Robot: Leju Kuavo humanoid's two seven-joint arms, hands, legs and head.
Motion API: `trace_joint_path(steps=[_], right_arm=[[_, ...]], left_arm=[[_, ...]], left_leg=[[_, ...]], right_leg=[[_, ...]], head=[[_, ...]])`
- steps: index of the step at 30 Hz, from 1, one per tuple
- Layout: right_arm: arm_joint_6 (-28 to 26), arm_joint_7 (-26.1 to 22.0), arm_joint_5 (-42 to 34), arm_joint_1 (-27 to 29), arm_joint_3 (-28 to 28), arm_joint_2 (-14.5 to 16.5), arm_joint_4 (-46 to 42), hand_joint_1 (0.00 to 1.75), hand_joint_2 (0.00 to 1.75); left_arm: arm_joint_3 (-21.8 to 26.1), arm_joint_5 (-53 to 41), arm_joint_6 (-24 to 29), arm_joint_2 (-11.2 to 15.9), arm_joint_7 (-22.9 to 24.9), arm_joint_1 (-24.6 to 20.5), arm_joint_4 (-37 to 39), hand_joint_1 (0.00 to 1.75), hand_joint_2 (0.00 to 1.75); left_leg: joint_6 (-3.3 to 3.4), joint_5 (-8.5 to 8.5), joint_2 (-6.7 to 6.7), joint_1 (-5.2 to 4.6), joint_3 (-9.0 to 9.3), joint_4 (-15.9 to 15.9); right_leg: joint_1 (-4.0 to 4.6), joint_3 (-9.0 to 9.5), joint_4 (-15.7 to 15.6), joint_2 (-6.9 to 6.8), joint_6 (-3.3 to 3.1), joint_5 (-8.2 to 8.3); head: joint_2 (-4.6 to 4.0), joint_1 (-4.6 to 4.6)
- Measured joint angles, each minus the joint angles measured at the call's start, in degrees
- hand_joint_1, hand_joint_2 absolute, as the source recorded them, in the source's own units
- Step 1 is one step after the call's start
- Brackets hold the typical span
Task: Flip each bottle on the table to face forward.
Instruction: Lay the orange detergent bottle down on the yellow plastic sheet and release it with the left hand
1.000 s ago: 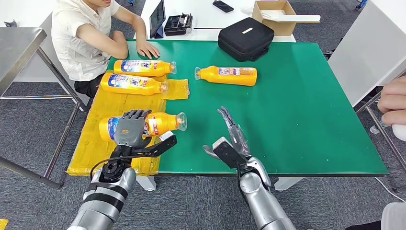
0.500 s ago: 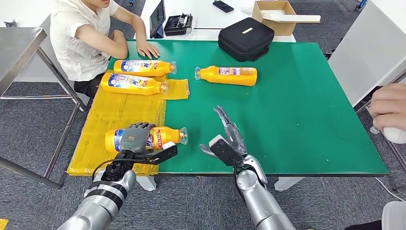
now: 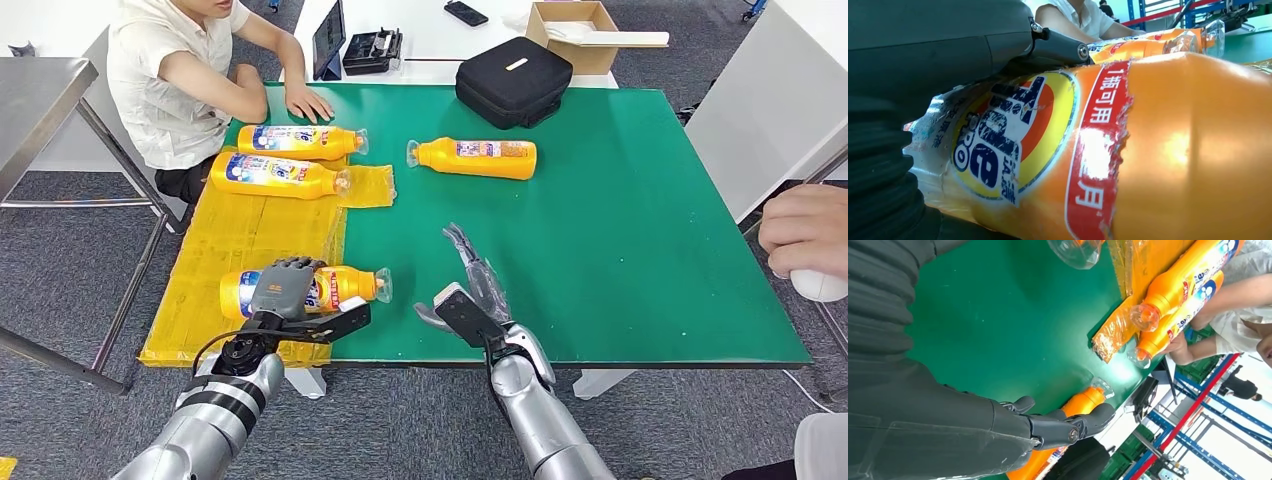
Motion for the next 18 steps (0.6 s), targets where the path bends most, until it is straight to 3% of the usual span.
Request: trace_joint_path(steps=[3,6,18], right_arm=[[0.00,-0.07,0.00,-0.02,0.00,0.01,0.12,0.00,1.75],[0.00,-0.34,-0.09,-0.25,0.00,0.02,0.44,0.00,1.75],[-0.23,-1.05,-0.96,-1.72,0.00,-0.03,2.96,0.00,1.75]], left_arm=[[0.00,-0.08,-0.20,0.02,0.03,-0.04,0.31,0.04,1.75],[0.00,-0.18,-0.93,0.05,0.36,-0.27,1.09,0.00,1.75],[0.07,0.23,-4.18,0.10,0.25,-2.76,4.83,0.00,1.75]], left_leg=[[0.00,0.00,0.00,0.00,0.00,0.00],[0.00,0.00,0.00,0.00,0.00,0.00],[0.00,0.01,-0.02,0.00,0.14,0.00]], right_leg=[[0.00,0.00,0.00,0.00,0.00,0.00],[0.00,0.00,0.01,0.00,0.00,0.00],[0.00,0.15,0.00,-0.01,0.00,0.00]], head=[[0.00,-0.01],[0.00,-0.01],[0.00,0.00]])
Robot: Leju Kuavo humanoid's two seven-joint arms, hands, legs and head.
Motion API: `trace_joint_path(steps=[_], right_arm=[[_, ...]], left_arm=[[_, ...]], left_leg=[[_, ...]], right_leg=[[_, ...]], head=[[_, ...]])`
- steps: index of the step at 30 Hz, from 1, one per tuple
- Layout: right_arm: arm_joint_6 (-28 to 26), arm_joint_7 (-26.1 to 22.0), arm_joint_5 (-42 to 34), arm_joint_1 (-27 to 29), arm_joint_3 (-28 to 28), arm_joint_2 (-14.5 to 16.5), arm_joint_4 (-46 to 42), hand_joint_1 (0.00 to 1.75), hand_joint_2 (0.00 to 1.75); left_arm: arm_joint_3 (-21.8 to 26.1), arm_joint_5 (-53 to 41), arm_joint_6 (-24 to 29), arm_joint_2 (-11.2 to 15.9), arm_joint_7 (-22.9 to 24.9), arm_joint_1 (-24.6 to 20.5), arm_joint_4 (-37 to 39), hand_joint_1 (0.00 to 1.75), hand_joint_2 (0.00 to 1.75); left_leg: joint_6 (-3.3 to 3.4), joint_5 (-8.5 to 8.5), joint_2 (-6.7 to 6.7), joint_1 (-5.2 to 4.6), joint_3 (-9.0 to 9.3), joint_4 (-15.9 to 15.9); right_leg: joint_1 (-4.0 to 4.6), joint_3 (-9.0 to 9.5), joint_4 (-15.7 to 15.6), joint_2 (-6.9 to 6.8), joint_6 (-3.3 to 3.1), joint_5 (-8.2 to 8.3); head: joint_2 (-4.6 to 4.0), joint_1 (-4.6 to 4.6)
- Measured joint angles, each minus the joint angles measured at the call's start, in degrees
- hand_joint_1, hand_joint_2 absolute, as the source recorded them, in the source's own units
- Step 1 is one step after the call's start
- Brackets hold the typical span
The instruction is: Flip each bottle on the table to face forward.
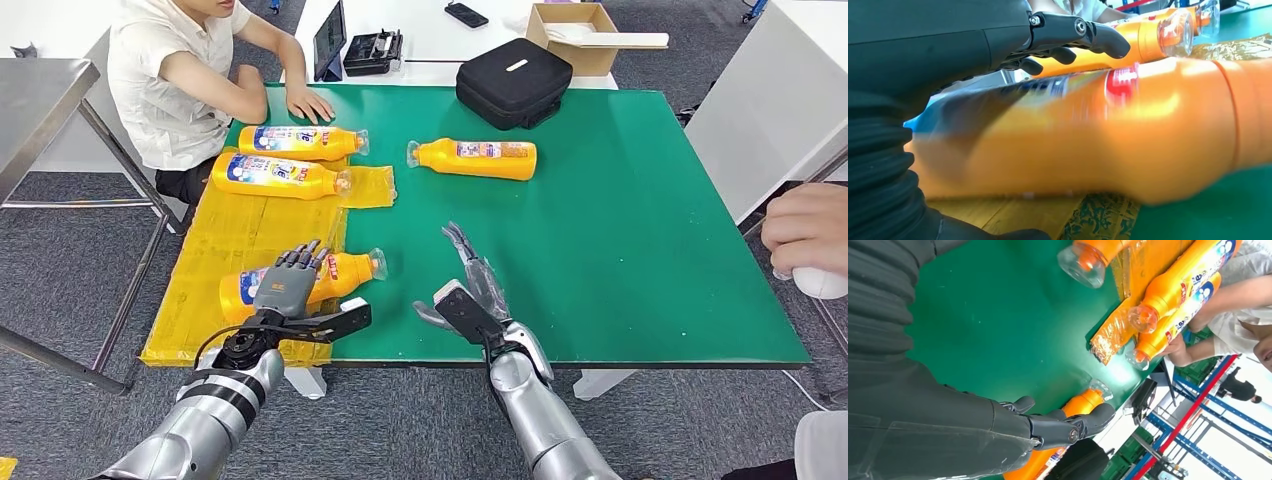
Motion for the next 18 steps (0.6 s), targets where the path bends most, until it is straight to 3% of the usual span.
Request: trace_joint_path(steps=[11,18], right_arm=[[-0.58,-0.87,-0.23,-1.39,0.00,-0.08,2.92,0.00,1.75],[-1.22,-0.92,-0.33,-1.38,0.00,-0.09,3.65,0.00,1.75]], left_arm=[[0.97,0.74,-0.96,0.01,-1.74,-1.21,1.78,0.00,1.75],[0.98,1.40,3.49,-0.29,-3.62,-0.40,1.49,0.00,1.75]], left_leg=[[0.00,0.00,-0.01,0.00,0.11,0.00],[0.00,0.00,0.00,0.00,0.13,0.00]], right_leg=[[0.00,0.11,0.00,0.00,0.00,0.00],[0.00,0.09,0.00,0.00,0.00,0.00]], head=[[0.00,0.01],[0.00,0.00]])
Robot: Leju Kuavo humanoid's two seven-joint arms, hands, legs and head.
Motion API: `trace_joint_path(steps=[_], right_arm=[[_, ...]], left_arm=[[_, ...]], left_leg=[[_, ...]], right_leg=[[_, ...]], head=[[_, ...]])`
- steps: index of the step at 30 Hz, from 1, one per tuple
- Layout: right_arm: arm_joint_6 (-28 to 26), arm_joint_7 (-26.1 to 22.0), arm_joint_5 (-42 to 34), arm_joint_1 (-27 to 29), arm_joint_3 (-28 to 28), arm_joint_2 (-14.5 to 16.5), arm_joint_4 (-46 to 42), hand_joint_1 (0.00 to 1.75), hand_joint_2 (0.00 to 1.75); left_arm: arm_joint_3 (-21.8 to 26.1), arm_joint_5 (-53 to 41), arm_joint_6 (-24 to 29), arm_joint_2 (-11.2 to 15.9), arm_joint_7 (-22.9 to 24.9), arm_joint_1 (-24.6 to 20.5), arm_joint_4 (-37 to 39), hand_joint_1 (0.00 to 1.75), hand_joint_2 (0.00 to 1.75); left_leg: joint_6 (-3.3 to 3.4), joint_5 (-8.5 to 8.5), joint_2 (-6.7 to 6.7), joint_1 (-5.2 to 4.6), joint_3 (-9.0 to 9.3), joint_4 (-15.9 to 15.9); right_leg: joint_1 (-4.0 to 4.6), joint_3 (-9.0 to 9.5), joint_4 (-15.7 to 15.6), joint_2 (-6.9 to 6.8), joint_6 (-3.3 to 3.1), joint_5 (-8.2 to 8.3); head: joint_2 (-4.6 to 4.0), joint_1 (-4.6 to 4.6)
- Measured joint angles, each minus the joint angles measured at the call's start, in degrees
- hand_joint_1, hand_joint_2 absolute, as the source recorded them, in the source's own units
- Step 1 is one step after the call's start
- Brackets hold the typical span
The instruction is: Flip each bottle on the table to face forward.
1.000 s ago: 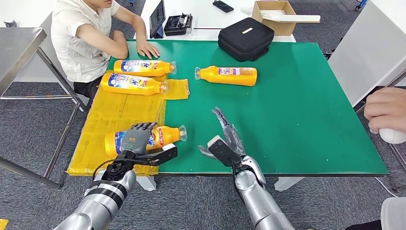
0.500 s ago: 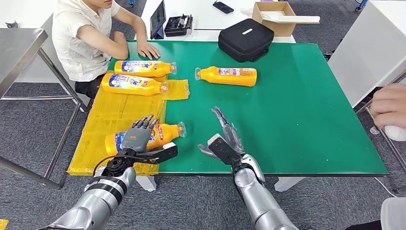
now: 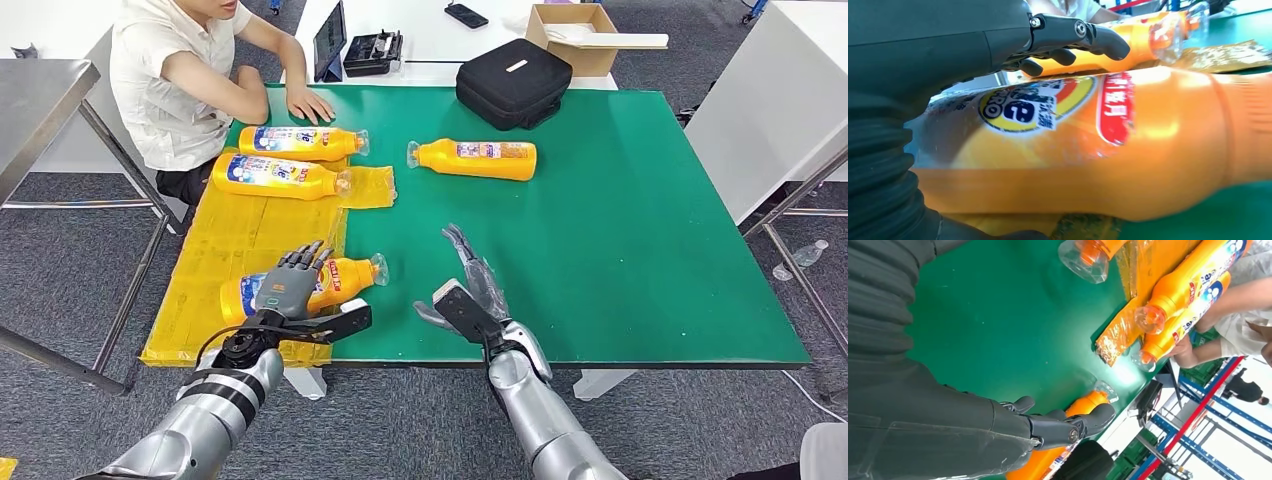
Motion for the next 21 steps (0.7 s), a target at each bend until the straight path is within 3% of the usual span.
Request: trace_joint_path(steps=[4,7,13,21], right_arm=[[-0.11,0.44,0.15,0.72,-0.11,-0.01,-0.22,0.00,1.75],[-0.42,1.48,0.78,2.29,-0.56,-0.01,-1.51,0.00,1.75],[-0.48,2.44,1.85,4.95,-1.33,-0.02,-4.08,0.00,1.75],[-0.14,2.84,2.60,6.00,-1.97,-0.01,-5.72,0.00,1.75]], left_arm=[[0.04,2.70,1.04,-0.96,-1.75,1.97,-2.95,0.00,1.75],[0.07,5.29,1.26,-2.54,-2.86,5.15,-9.69,0.00,1.75],[-1.57,2.48,1.20,-4.43,-0.11,10.71,-23.06,0.00,1.75],[-3.67,0.09,2.73,-4.67,1.34,13.30,-29.74,0.00,1.75]], left_leg=[[0.00,0.00,0.01,0.00,-0.03,0.01],[0.00,-0.01,0.00,-0.01,-0.14,0.01],[0.02,-0.04,0.01,-0.01,-0.21,0.01],[0.00,-0.01,0.02,0.00,-0.19,0.00]], right_leg=[[0.00,-0.05,0.00,0.00,0.00,0.00],[0.00,-0.12,-0.01,-0.01,0.00,-0.01],[0.00,-0.21,-0.03,0.00,0.01,-0.01],[0.00,-0.20,-0.02,0.00,0.00,0.00]], head=[[0.00,0.00],[0.00,0.01],[0.00,-0.01],[0.00,-0.01]])
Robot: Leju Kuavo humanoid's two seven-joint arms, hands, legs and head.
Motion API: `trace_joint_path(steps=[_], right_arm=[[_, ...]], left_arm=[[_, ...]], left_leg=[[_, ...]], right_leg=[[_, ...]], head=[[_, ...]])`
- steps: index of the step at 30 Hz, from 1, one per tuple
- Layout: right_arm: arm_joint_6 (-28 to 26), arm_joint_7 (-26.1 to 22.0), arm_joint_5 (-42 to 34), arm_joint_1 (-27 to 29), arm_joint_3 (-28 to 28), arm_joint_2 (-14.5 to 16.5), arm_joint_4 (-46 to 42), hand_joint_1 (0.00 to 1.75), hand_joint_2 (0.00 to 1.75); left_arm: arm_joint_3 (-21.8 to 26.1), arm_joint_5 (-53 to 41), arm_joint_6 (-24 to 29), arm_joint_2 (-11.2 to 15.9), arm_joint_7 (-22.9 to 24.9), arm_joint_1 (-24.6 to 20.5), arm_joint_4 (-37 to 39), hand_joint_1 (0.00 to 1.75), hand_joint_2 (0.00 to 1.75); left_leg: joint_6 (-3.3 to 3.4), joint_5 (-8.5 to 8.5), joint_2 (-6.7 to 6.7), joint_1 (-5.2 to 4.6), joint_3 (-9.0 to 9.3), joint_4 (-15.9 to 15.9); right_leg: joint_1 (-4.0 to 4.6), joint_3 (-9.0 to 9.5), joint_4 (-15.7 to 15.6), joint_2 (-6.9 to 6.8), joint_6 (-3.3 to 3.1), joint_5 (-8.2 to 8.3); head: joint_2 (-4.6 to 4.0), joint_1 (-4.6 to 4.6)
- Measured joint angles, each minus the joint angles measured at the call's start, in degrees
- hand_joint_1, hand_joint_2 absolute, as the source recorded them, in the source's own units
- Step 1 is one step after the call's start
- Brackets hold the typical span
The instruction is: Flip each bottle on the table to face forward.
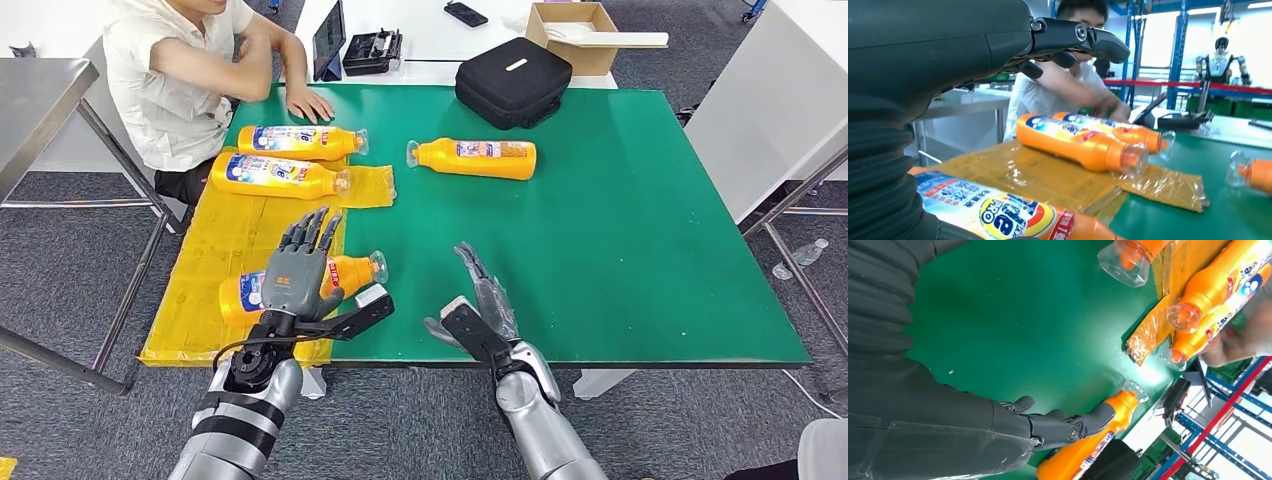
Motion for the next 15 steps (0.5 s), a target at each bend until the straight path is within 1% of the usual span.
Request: trace_joint_path(steps=[6,11,13,15], right_arm=[[0.11,0.33,0.08,0.79,-0.23,0.00,-1.13,0.00,1.75],[0.80,0.17,-1.17,2.13,-1.01,0.01,-2.66,0.00,1.75],[2.29,-0.40,-4.07,2.89,-1.81,0.15,-3.82,0.00,1.75],[4.13,-0.78,-8.14,4.35,-3.39,0.73,-6.43,0.00,1.75]], left_arm=[[-1.37,-0.26,-0.08,-0.04,-0.26,1.51,-3.00,0.00,1.75],[-2.45,4.03,-1.06,-0.67,-2.36,3.59,-6.71,0.00,1.75],[-2.54,9.41,-2.25,-1.08,-4.74,4.61,-8.51,0.00,1.75],[-2.46,19.73,-4.37,-1.62,-9.05,6.29,-11.25,0.00,1.75]], left_leg=[[0.00,-0.01,-0.01,-0.01,-0.01,0.00],[0.01,-0.02,0.00,-0.01,-0.03,0.00],[0.01,-0.02,-0.01,-0.01,-0.03,0.00],[0.01,-0.02,-0.01,-0.01,-0.03,0.00]], right_leg=[[-0.01,-0.01,-0.01,-0.01,0.00,0.00],[-0.01,-0.02,-0.01,0.00,0.00,-0.01],[0.00,-0.02,-0.02,-0.01,0.00,-0.01],[0.00,-0.02,-0.02,-0.01,0.00,-0.01]], head=[[0.00,0.00],[0.00,0.01],[0.00,0.01],[0.00,0.01]])
